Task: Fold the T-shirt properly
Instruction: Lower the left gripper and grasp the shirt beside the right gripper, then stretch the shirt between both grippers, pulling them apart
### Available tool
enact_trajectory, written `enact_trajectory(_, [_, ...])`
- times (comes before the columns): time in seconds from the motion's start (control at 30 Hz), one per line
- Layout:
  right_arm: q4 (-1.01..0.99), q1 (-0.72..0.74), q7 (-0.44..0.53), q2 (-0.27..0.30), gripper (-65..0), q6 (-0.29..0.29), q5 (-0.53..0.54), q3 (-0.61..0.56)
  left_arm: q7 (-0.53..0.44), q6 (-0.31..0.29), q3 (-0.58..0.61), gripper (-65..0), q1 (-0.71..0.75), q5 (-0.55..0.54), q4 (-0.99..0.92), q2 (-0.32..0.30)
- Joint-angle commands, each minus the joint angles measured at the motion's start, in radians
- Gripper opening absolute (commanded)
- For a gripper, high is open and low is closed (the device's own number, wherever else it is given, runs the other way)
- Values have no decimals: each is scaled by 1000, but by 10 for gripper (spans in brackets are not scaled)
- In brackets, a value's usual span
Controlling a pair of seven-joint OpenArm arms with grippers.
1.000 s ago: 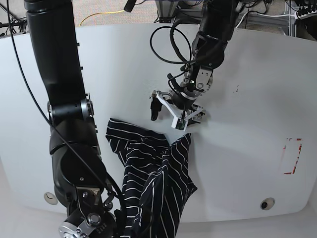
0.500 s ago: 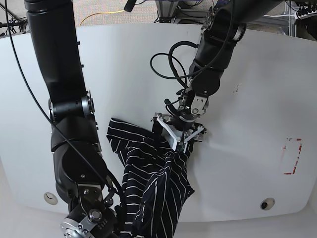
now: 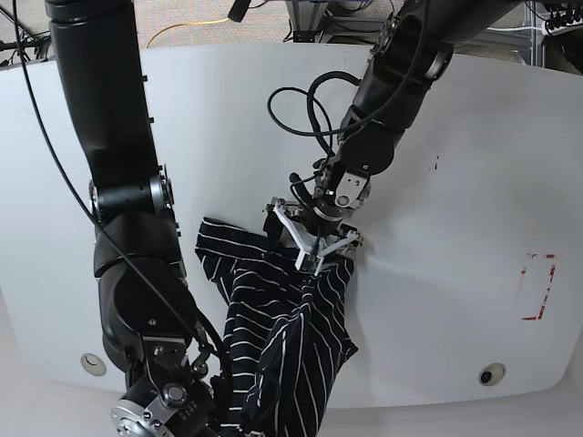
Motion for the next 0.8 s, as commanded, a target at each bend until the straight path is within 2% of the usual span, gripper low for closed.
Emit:
enact_trajectory(0.0, [15,44,19,-1,-650,-17,-10,8,-32,0,1,-219,-25,-6,10,8])
enact_trajectory(0.3, [18,10,19,1,-650,-17,-12,8,-46,0,-2,-650,-117,-6,-154,8])
enact_trajectory(0.53, [37,2,19,27,-650,-17,-12,10,-108,-2,0,-650,-113,-78,-117,8])
enact_trajectory(0.63, [37,5,19,48,-650,-17,-12,10,-105,-2,0,-650,-80,-112,-51,8])
enact_trajectory(0.77, [37,15,19,73,-650,-17,-12,11,-41,-2,-5,-650,-28,-136,85,-36])
